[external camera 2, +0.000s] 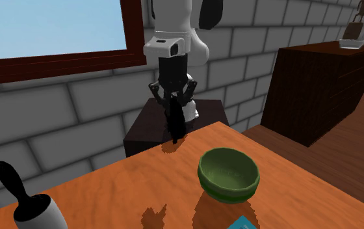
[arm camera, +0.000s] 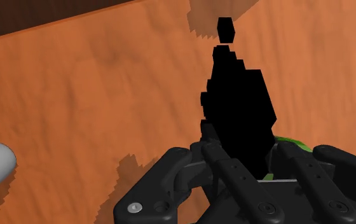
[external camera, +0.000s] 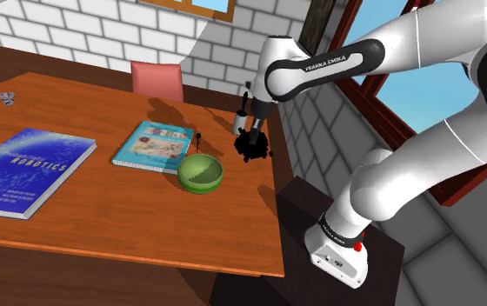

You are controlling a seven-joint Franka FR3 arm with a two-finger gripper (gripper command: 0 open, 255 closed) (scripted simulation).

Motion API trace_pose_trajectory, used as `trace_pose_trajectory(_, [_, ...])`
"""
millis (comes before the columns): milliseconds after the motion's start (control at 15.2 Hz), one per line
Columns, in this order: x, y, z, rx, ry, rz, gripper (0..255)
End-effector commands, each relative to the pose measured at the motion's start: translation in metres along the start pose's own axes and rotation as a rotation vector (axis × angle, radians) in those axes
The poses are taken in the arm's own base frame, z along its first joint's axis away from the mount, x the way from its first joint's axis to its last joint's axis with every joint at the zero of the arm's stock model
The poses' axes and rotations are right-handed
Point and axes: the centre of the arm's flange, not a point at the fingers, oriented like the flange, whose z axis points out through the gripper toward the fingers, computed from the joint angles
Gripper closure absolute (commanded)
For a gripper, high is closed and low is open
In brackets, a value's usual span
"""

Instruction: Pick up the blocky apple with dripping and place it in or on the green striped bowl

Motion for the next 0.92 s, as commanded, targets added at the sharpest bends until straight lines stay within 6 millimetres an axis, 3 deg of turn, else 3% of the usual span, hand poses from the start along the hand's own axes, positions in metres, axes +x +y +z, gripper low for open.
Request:
trace_pose_trajectory(0, [0.0, 0.0, -0.011, 0.0, 0.0, 0.0, 255])
trace_pose_trajectory(264, [-0.001, 0.0, -0.028, 0.0, 0.0, 0.0, 255])
trace_pose_trajectory(858, [0.091, -0.074, -0.037, 0.0, 0.0, 0.0, 255])
